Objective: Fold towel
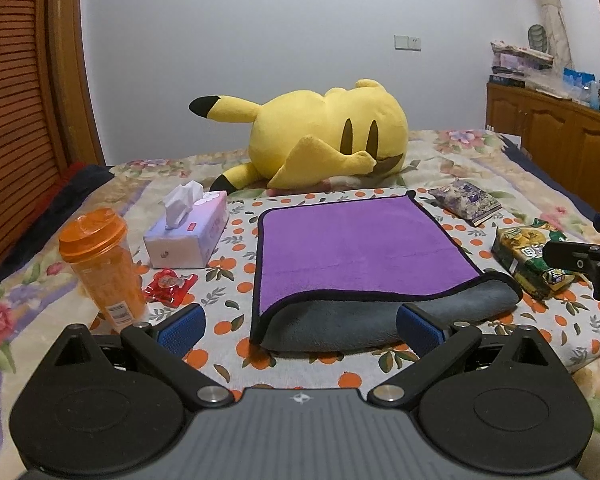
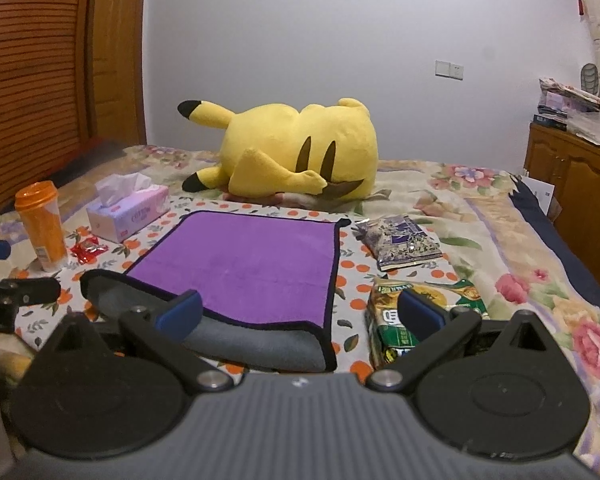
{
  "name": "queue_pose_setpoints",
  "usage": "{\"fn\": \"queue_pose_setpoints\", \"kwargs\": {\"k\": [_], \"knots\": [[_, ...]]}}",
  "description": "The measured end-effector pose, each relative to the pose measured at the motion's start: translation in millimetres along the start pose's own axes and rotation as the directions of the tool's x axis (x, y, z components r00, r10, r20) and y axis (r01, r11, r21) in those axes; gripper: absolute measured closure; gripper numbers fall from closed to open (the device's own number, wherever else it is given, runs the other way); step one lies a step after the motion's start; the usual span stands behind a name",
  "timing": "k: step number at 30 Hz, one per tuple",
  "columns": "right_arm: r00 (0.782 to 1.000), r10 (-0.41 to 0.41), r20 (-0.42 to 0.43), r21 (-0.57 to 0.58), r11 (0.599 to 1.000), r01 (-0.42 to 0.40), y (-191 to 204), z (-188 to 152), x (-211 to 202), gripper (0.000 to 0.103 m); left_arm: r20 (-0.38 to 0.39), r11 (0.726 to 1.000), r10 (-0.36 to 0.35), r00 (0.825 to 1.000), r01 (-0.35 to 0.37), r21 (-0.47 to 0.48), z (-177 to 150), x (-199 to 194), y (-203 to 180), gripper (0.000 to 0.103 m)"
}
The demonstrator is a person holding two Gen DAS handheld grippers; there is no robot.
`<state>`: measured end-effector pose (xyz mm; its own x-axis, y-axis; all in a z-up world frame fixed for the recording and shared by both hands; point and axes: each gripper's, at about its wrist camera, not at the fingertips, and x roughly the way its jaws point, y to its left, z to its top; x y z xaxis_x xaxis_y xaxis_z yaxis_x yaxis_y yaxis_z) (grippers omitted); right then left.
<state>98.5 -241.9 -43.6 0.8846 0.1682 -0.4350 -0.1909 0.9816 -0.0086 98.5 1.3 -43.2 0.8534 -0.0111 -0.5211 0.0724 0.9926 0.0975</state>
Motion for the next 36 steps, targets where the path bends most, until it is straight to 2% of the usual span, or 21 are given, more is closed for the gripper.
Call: {"fn": "queue_pose_setpoints", "kwargs": {"k": [11,25,27,29,36], "knots": [[0.999,0.023,-0.028,-0.019,1.0,-0.024,1,7,26,0.0,-0.047,1.0,-0.003,0.999,0.002,-0.015,3,23,5,0.0],[0.991,0.066,-0.113,-0.041,0.997,-0.071,1,8,58,0.0,-0.108,1.0,-0.012,0.994,0.011,-0.011,5,56,13,0.003],[0.989,0.072,-0.128,-0.038,0.996,-0.077,0,8,62,0.001,-0.116,1.0,-0.007,0.993,0.006,-0.007,5,61,14,0.006],[0.987,0.077,-0.144,-0.033,0.996,-0.083,-2,7,66,0.014,-0.13,1.0,-0.01,0.991,0.009,-0.008,5,67,16,0.009],[0.975,0.088,-0.203,-0.022,0.995,-0.095,-5,2,81,0.017,-0.158,1.0,-0.021,0.987,0.019,-0.009,4,82,22,0.02]]}}
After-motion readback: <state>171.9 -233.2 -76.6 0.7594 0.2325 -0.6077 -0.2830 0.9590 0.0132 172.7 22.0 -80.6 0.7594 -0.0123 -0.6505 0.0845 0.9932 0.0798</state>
